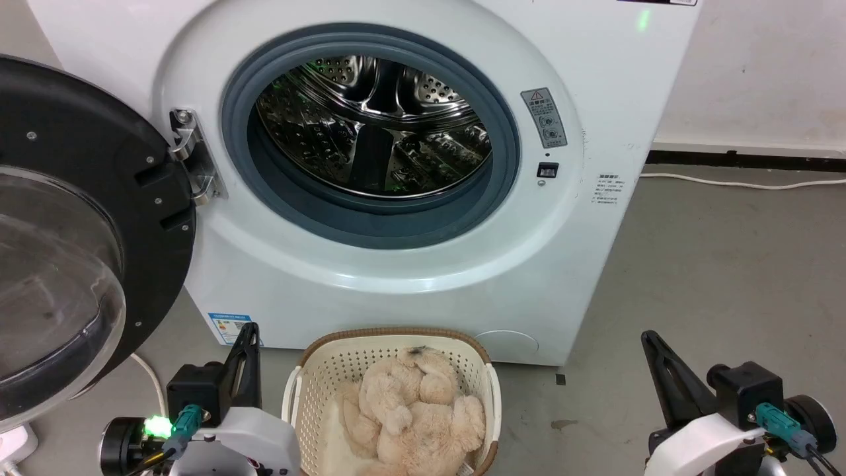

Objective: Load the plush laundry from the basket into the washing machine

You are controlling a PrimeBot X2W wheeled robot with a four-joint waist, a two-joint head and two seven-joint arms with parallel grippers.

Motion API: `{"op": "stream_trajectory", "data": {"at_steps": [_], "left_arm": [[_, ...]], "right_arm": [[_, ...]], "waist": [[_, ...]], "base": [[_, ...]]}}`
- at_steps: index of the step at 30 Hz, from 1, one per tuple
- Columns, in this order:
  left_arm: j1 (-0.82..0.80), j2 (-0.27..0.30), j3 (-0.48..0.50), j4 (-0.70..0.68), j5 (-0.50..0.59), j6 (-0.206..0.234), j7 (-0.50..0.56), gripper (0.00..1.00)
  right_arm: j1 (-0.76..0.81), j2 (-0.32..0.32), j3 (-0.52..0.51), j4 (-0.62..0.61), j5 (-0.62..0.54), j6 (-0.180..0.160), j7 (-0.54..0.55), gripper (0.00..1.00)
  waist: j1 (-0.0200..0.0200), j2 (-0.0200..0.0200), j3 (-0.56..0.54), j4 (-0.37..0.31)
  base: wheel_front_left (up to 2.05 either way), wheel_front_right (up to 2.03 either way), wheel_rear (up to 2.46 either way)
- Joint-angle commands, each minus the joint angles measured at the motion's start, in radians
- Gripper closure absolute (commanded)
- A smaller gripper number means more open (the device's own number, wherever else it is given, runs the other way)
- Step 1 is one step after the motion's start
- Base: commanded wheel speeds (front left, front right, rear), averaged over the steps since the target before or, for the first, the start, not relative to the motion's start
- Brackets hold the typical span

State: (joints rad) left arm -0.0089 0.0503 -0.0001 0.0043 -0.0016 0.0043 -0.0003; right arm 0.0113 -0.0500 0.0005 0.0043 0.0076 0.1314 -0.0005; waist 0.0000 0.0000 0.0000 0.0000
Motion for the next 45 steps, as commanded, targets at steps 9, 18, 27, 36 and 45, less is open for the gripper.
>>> {"op": "stream_trajectory", "data": {"at_steps": [9, 18, 27, 36, 45], "left_arm": [[0.009, 0.000, 0.000, -0.004, 0.002, -0.004, 0.000, 1.00], [0.009, 0.000, 0.000, -0.004, 0.002, -0.004, 0.000, 1.00], [0.009, 0.000, 0.000, -0.004, 0.002, -0.004, 0.000, 1.00], [0.009, 0.000, 0.000, -0.004, 0.002, -0.004, 0.000, 1.00], [0.000, 0.000, 0.000, 0.000, 0.000, 0.000, 0.000, 0.00]], "right_arm": [[-0.011, 0.000, 0.000, -0.004, -0.008, -0.001, 0.000, 1.00], [-0.011, 0.000, 0.000, -0.004, -0.008, -0.001, 0.000, 1.00], [-0.011, 0.000, 0.000, -0.004, -0.008, -0.001, 0.000, 1.00], [-0.011, 0.000, 0.000, -0.004, -0.008, -0.001, 0.000, 1.00], [0.000, 0.000, 0.000, 0.000, 0.001, 0.000, 0.000, 0.00]], "waist": [[0.0000, 0.0000, 0.000, 0.000], [0.0000, 0.0000, 0.000, 0.000], [0.0000, 0.0000, 0.000, 0.000], [0.0000, 0.0000, 0.000, 0.000], [0.0000, 0.0000, 0.000, 0.000]], "base": [[0.00, 0.00, 0.00], [0.00, 0.00, 0.00], [0.00, 0.00, 0.00], [0.00, 0.00, 0.00], [0.00, 0.00, 0.00]]}}
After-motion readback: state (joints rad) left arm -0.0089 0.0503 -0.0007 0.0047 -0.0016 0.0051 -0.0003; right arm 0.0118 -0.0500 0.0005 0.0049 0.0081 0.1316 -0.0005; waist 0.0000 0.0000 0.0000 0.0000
